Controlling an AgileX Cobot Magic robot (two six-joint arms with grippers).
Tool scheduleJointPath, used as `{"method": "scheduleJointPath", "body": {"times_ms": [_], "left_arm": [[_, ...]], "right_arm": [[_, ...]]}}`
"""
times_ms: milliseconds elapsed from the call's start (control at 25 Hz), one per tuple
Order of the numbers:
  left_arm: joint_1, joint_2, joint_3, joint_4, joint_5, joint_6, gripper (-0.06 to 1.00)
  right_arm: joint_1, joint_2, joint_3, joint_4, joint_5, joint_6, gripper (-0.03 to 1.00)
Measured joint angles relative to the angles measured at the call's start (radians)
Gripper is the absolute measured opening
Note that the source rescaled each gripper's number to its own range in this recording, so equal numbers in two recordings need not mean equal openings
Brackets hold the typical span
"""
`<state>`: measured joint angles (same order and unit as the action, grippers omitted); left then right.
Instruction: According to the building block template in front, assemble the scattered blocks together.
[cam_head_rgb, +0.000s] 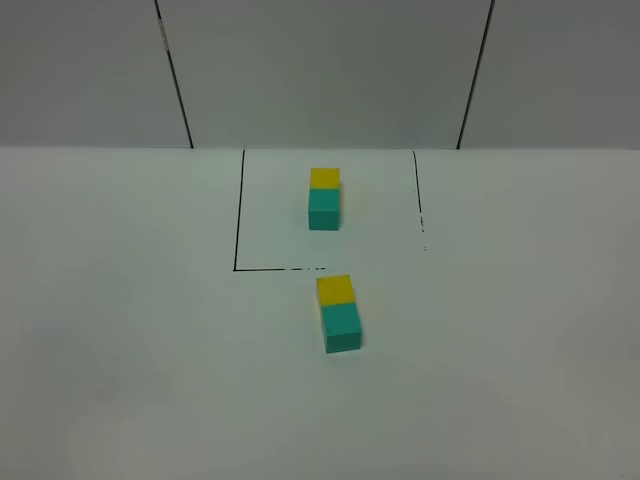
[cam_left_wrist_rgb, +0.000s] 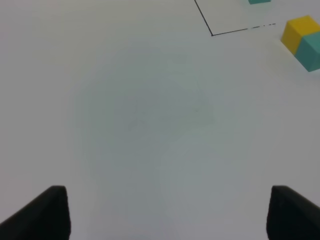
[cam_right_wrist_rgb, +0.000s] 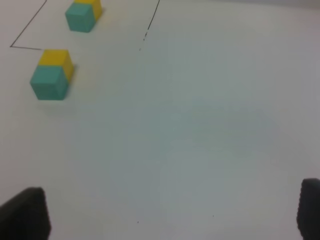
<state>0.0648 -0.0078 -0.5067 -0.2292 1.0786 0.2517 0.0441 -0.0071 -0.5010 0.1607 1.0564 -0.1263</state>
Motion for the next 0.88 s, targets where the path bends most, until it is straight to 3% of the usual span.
{"method": "scheduleJointPath", "body": {"times_ms": [880], "left_arm": [[0.000, 0.000, 0.000, 0.000, 0.000, 0.000, 0.91]], "right_arm": [[0.000, 0.000, 0.000, 0.000, 0.000, 0.000, 1.00]]}}
